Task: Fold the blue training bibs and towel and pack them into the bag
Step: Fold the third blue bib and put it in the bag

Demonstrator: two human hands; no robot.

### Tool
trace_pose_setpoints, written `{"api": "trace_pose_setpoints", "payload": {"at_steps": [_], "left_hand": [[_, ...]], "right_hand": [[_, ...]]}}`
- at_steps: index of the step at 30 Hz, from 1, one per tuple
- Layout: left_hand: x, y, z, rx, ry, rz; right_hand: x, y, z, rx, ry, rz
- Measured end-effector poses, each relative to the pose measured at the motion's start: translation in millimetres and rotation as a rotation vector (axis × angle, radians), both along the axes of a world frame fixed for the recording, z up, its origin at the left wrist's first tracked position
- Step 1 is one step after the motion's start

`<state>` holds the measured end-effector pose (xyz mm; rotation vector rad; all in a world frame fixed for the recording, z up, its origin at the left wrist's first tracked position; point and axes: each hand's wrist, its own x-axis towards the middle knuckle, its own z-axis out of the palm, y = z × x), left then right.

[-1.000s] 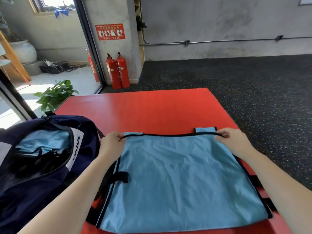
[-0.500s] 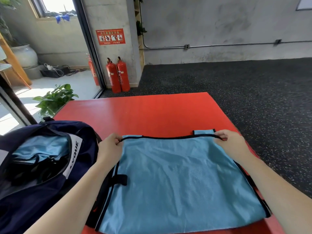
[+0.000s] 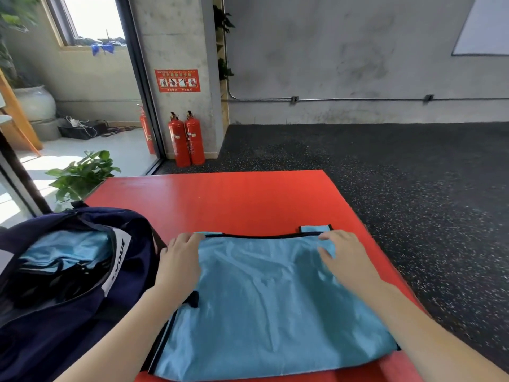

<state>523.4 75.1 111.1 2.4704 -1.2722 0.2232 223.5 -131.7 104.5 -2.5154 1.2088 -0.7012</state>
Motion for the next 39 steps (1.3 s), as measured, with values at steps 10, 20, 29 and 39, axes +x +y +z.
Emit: {"api": "trace_pose_setpoints", "payload": {"at_steps": [10, 20, 29, 39], "left_hand": [[-82.2, 54.6, -30.3, -0.063, 0.257, -0.351], [-88.0, 115.2, -37.0, 0.117, 0.174, -0.206], [-85.0, 140.6, -38.5, 0.123, 0.073, -0.158], [-123.2, 157.3, -39.7, 0.127, -0.002, 0.096]], "right_hand": [[-28.1, 99.2, -18.6, 0.134, 0.184, 0.305], [-85.2, 113.8, -34.2, 0.023, 0.336, 0.151], [-113.9, 123.1, -23.8, 0.067, 0.275, 0.181], [-141.9, 118.1, -2.9, -0.033, 0.42, 0.276]]}}
